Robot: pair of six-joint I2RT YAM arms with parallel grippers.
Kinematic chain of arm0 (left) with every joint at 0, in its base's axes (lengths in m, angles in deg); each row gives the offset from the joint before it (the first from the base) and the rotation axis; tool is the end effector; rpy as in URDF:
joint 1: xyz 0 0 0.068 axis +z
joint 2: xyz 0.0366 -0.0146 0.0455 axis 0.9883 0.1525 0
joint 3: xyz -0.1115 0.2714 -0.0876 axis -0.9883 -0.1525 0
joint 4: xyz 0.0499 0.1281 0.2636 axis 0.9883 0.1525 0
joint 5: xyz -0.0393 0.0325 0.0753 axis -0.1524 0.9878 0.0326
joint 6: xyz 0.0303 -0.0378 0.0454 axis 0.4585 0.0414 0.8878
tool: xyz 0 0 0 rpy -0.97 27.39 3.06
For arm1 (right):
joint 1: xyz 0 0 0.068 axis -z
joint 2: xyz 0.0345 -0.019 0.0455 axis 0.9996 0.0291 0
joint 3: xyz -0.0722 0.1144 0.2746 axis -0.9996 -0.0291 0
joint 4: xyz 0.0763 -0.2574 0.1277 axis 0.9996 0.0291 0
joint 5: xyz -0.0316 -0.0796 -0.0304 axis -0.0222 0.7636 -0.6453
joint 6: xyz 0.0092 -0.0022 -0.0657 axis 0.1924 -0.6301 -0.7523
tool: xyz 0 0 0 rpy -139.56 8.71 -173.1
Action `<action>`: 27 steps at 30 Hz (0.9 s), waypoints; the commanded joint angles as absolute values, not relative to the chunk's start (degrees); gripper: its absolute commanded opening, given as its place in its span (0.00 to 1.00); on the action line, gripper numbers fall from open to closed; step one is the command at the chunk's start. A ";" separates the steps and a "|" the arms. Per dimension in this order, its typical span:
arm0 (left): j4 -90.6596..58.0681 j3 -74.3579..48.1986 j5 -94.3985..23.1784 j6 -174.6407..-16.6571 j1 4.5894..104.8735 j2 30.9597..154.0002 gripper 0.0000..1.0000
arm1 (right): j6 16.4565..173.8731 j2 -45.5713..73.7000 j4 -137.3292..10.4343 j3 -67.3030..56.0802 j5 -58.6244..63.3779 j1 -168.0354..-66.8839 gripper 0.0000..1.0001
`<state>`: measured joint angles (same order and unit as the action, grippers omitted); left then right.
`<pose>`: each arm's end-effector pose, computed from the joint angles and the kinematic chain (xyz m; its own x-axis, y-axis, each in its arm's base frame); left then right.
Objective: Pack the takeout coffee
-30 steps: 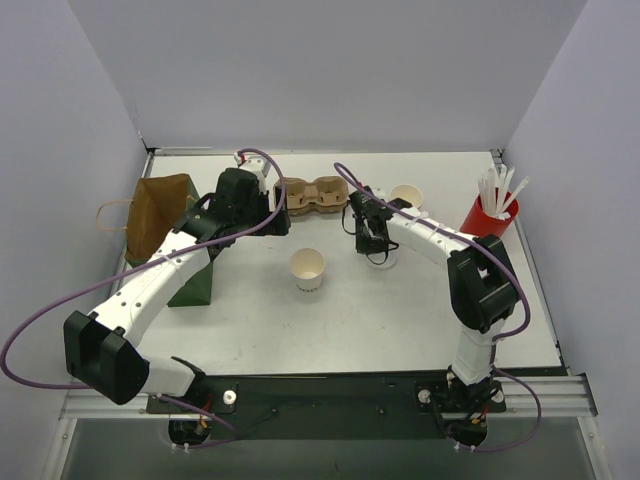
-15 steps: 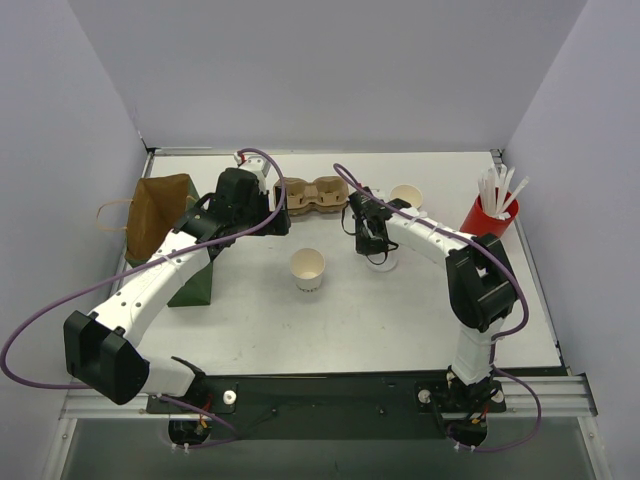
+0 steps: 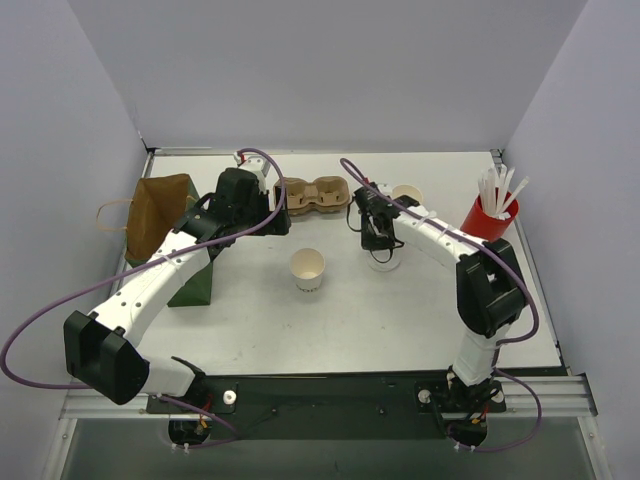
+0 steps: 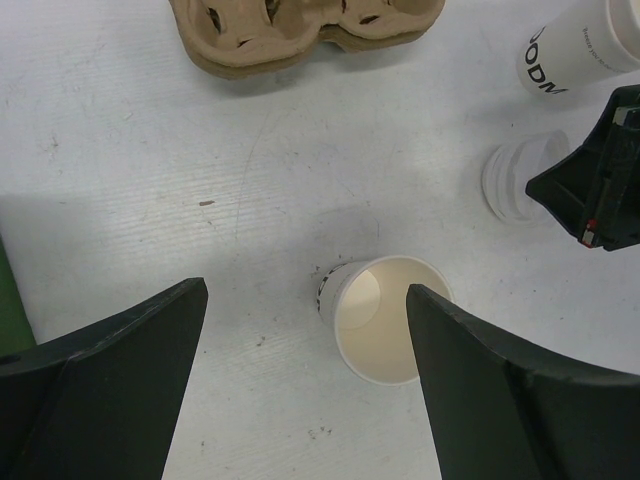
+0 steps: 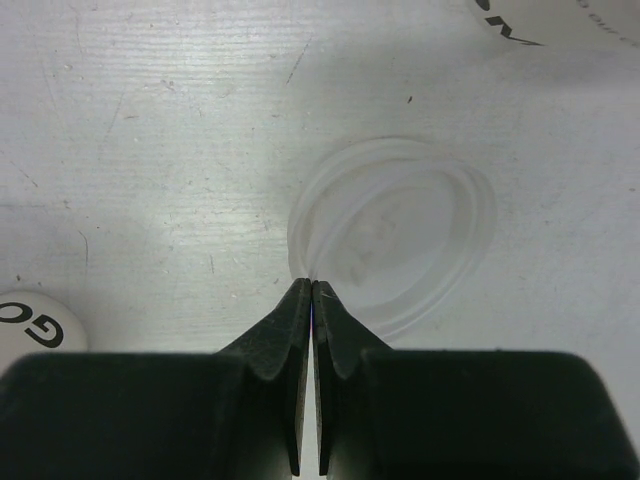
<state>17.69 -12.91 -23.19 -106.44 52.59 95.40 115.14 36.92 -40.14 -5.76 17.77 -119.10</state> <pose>0.3066 -0.1630 0.3583 -0.6610 -0.0715 -0.7470 0.1905 0.9469 -0.2592 0.3870 0.2221 0.2211 -0.8039 0.0412 -0.5933 -0.0826 0.9802 0.1800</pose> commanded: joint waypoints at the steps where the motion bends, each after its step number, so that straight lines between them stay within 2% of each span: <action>1: 14.20 -12.47 -23.92 -107.18 53.02 94.68 0.92 | 114.28 32.39 -36.54 -3.37 21.00 -118.92 0.00; 9: 13.50 -13.09 -25.58 -107.45 53.11 94.94 0.92 | 114.19 28.62 -35.30 -1.53 20.30 -118.74 0.00; 12: 11.05 -13.88 -27.34 -108.50 53.19 95.03 0.92 | 115.06 26.60 -34.86 -0.48 16.62 -117.78 0.00; 21: 1.73 -16.08 -38.93 -112.81 54.69 95.03 0.94 | 120.95 23.60 -37.05 6.47 -3.85 -113.57 0.00; 27: -5.21 -17.30 -46.76 -115.35 55.83 95.03 0.97 | 128.94 23.33 -46.71 5.94 -17.99 -111.54 0.00</action>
